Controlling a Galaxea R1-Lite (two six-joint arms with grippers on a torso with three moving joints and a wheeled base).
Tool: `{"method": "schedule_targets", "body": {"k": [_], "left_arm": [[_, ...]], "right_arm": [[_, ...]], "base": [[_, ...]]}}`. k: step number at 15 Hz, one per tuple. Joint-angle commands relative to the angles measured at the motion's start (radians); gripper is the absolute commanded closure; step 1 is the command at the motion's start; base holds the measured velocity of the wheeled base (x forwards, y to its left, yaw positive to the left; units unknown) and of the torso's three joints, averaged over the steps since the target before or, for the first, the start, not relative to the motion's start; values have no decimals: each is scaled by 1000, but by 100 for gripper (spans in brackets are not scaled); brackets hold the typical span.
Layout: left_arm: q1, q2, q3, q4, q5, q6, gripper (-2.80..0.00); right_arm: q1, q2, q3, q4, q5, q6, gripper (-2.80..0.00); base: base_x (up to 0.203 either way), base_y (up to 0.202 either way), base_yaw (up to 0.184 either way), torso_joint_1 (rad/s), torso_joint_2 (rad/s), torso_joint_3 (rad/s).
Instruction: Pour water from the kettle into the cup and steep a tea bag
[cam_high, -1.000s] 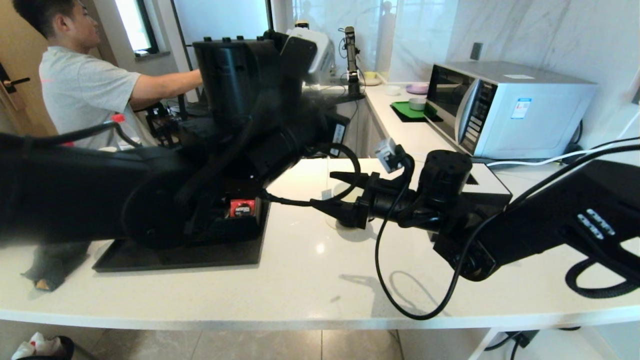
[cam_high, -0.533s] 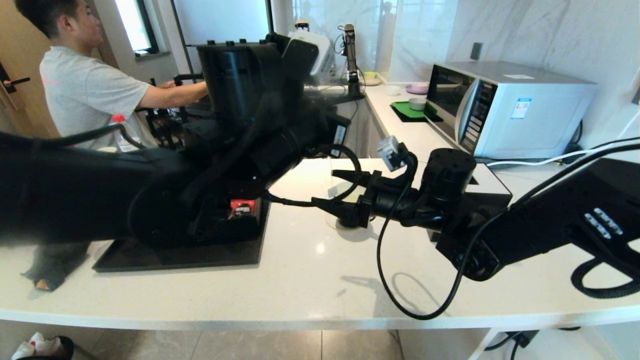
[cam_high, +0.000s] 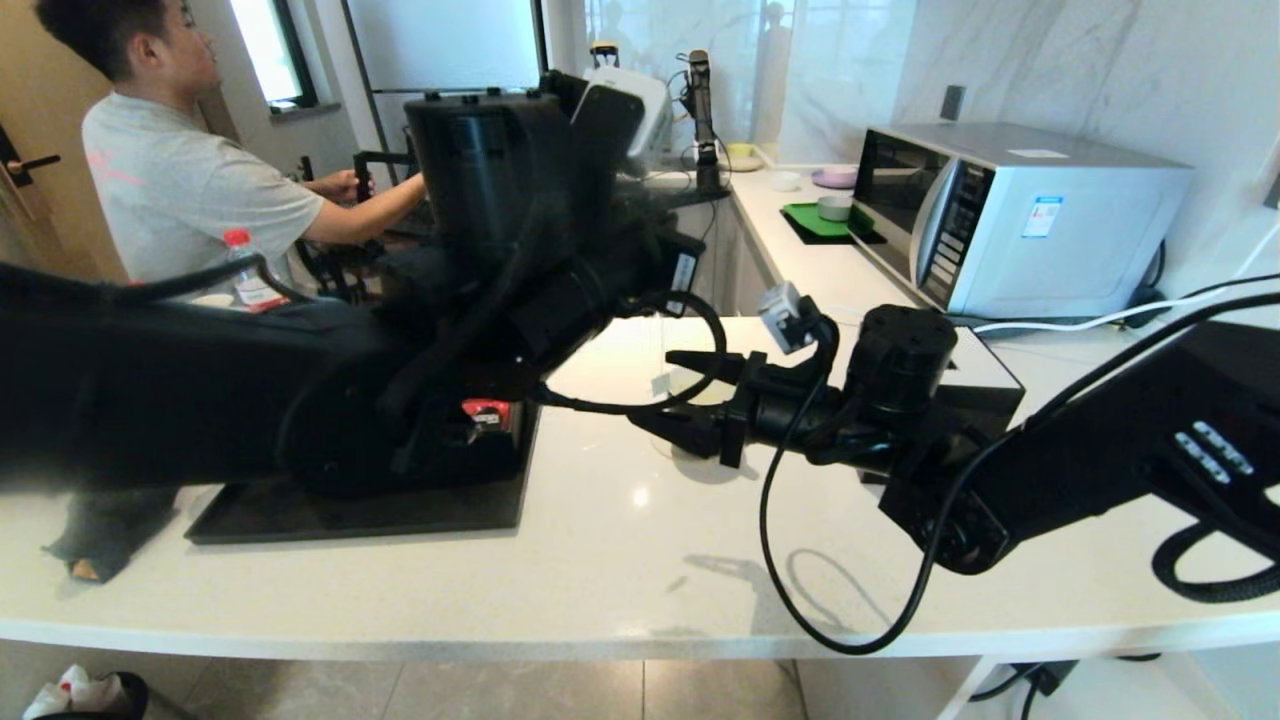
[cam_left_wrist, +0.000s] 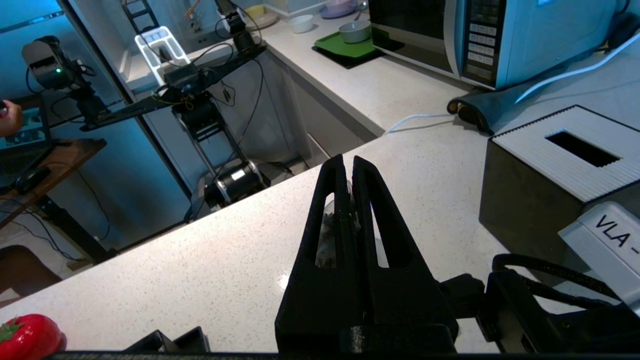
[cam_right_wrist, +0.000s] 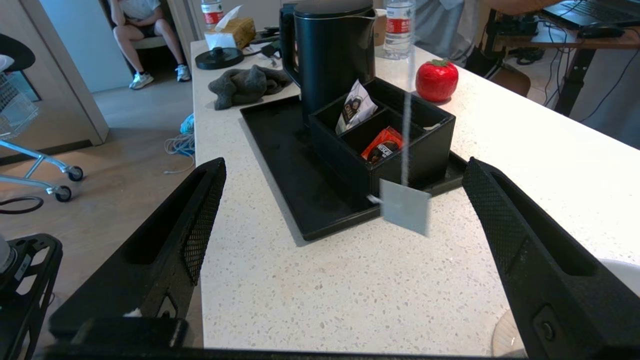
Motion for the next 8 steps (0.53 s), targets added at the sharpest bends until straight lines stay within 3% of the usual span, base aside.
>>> {"method": "schedule_targets", "body": {"k": [1,8], "left_arm": [[0,8,1,-5,2,1,0],[5,5,14,-7,2,2,0]], "right_arm": [[2,-12,4,-5,5,0,-280],[19,-17,8,-7,5,1,-280]], "base": [[0,0,0,0,0,0],[0,0,0,0,0,0]]}}
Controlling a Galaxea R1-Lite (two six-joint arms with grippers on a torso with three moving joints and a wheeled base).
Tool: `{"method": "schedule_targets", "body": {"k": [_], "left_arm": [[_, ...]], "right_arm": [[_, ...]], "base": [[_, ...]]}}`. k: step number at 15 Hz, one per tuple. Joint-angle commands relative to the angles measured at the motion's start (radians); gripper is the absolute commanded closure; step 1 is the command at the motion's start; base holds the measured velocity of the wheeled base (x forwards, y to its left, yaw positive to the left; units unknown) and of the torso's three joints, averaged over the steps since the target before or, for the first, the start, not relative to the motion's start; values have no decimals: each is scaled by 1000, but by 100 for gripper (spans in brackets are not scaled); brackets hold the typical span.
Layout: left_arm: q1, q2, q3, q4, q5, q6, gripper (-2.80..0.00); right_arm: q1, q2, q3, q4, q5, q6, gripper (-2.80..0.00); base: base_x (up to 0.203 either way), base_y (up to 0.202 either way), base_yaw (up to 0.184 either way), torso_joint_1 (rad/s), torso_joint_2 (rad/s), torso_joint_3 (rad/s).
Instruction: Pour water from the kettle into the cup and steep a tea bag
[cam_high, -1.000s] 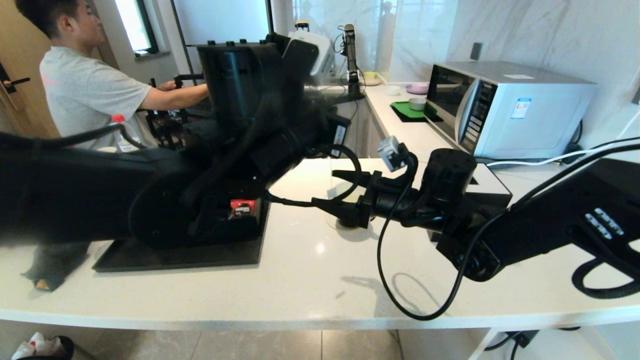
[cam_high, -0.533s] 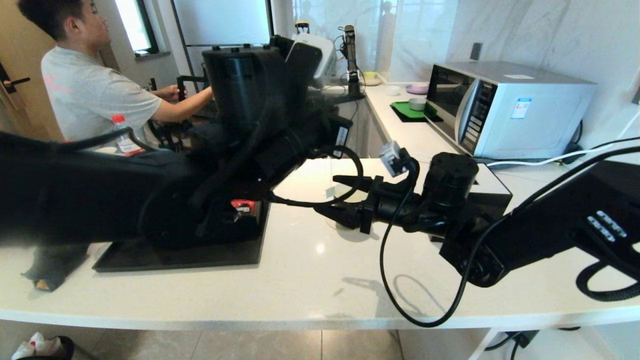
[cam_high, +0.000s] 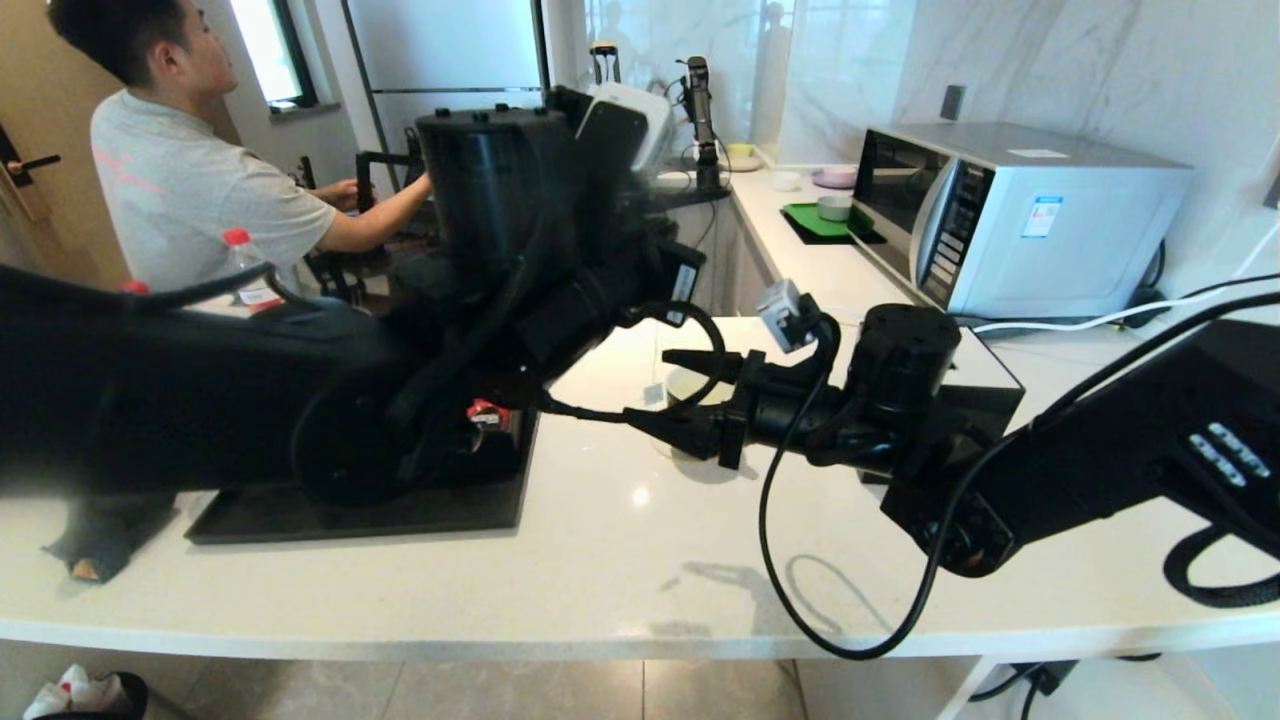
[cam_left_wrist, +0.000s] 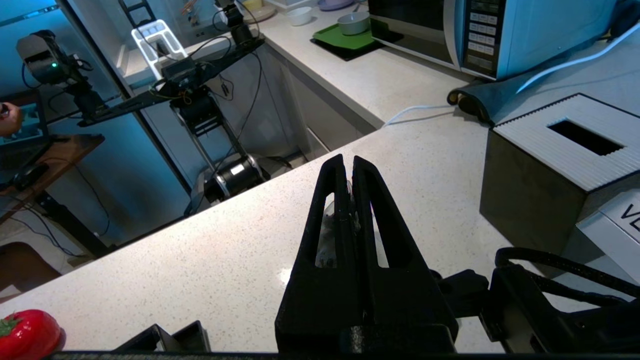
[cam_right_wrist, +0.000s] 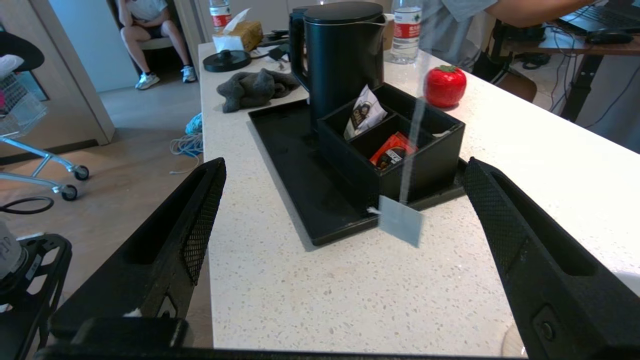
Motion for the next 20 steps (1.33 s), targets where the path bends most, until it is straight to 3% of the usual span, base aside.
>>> {"method": "schedule_targets", "body": {"k": [1,6,8,12,20], "left_arm": [[9,-1,1,-4,2,8,0],[11,-1,1,-26,2,26,0],[13,1,1,-31,0,68,0],[23,5,10,-73,-47,86,0],[27,5,10,-73,-48,87,0]], "right_arm": [[9,-3,1,-7,4,0,-280],[22,-3,31,-27,4,0,-280],[23,-4,58,-47,4,0,-280],[23,-10,63,-47,4,0,-280],[22,4,47,-44,4,3,-280]], "base": [[0,0,0,0,0,0],[0,0,0,0,0,0],[0,0,0,0,0,0],[0,0,0,0,0,0],[0,0,0,0,0,0]]}}
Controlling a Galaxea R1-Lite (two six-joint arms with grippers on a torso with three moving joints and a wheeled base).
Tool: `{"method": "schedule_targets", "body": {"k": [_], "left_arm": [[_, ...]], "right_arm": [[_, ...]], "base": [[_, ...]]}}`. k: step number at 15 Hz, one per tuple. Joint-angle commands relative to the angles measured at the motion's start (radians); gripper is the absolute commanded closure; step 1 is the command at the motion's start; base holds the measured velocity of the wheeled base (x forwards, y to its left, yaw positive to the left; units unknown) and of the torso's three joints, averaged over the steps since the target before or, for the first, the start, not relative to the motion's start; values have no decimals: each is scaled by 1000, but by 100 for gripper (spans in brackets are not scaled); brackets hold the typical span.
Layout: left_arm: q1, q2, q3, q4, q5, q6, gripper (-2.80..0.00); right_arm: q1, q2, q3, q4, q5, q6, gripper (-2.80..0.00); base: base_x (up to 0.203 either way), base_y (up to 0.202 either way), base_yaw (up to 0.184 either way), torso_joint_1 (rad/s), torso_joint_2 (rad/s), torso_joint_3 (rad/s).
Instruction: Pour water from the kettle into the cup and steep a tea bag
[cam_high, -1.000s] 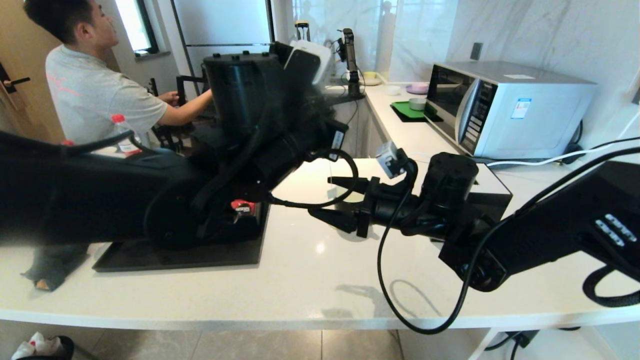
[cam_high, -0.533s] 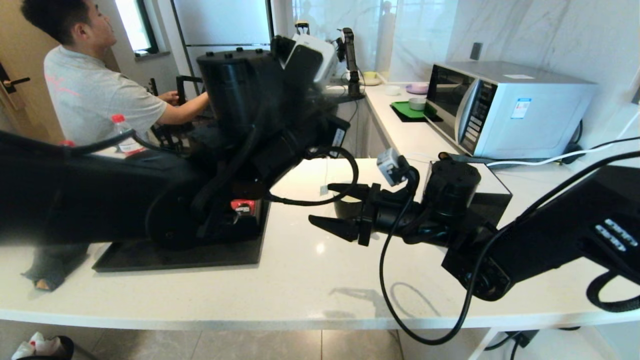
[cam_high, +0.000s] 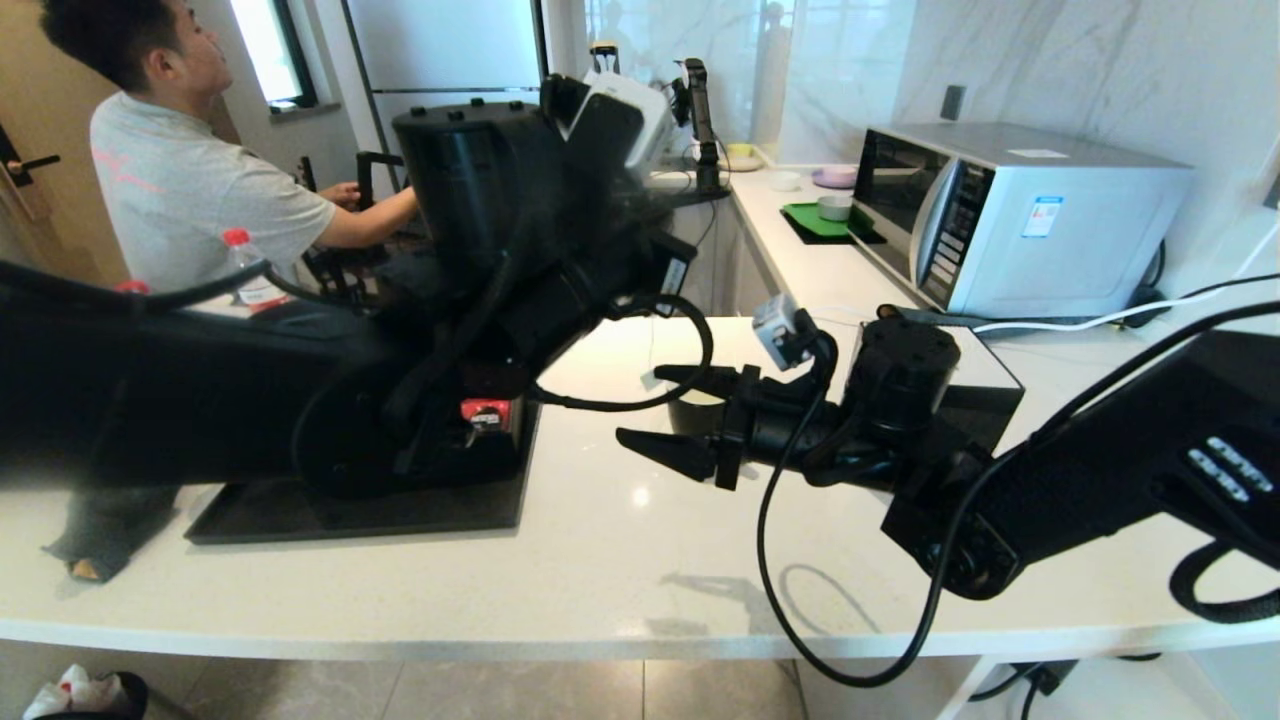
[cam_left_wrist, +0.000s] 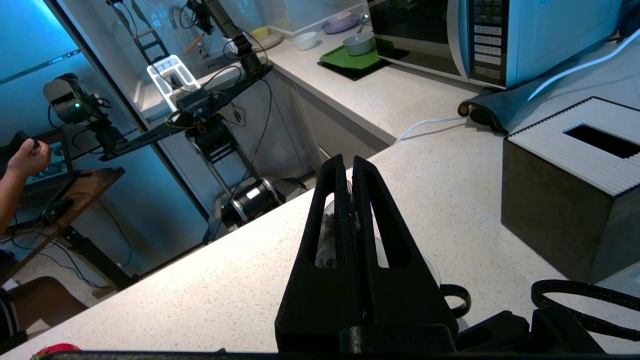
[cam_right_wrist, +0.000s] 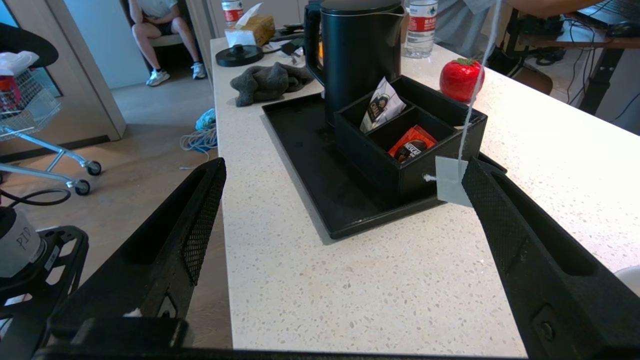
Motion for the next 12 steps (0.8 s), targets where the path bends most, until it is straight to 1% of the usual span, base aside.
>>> {"method": "schedule_targets", "body": {"k": [1,5,12], "left_arm": [[-1,-1,0,-4,2,1,0],[-1,-4,1,-4,2,1,0],[-14,-13,0,-4,2,1,0]], "right_arm": [[-3,15,-13,-6,3,1,-280],[-17,36,-59,7,3,2,-280],[-59,57,-67,6,4,2,-280]], "base": [[0,0,0,0,0,0],[0,0,0,0,0,0],[0,0,0,0,0,0]]}}
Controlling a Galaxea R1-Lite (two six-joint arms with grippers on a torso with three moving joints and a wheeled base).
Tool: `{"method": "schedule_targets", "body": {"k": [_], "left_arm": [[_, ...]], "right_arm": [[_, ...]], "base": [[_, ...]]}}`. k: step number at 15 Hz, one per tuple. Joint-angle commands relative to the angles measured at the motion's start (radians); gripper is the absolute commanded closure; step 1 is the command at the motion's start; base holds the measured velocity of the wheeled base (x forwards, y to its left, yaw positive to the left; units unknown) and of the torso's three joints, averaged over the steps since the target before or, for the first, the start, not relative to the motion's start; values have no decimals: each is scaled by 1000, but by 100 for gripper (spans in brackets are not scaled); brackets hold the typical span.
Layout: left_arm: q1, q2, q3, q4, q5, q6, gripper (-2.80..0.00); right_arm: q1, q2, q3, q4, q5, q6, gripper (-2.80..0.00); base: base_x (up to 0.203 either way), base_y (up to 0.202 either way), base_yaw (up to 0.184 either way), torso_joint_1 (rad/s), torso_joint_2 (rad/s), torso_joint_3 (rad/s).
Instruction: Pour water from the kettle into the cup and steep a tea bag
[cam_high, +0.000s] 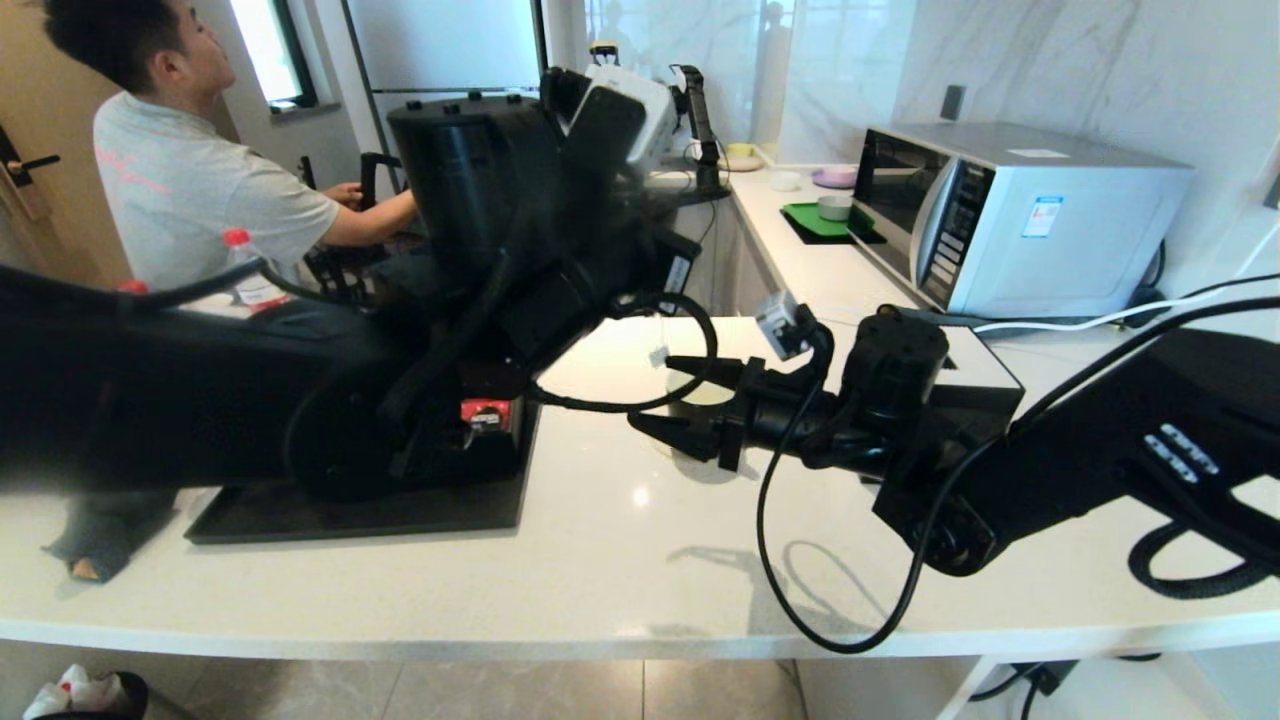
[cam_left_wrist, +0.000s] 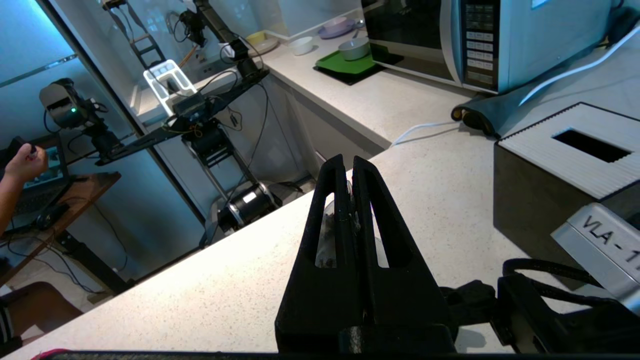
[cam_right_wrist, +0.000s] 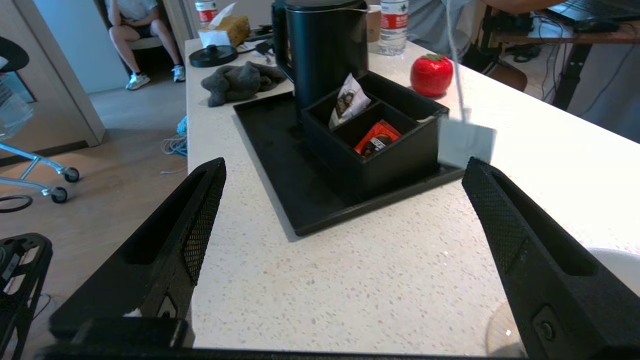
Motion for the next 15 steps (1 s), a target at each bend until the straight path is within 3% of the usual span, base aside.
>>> {"method": "schedule_targets", "body": {"k": [1,15], "left_arm": [[-3,-4,0,-3,2,2,0],[-29,-2,-1,-3,2,-1,0]], "right_arm": [[-9,8,-1,-6,6,0,-280],[-9,11,-39,-9,6,19,-280]], "base": [[0,0,0,0,0,0],[0,0,0,0,0,0]]}}
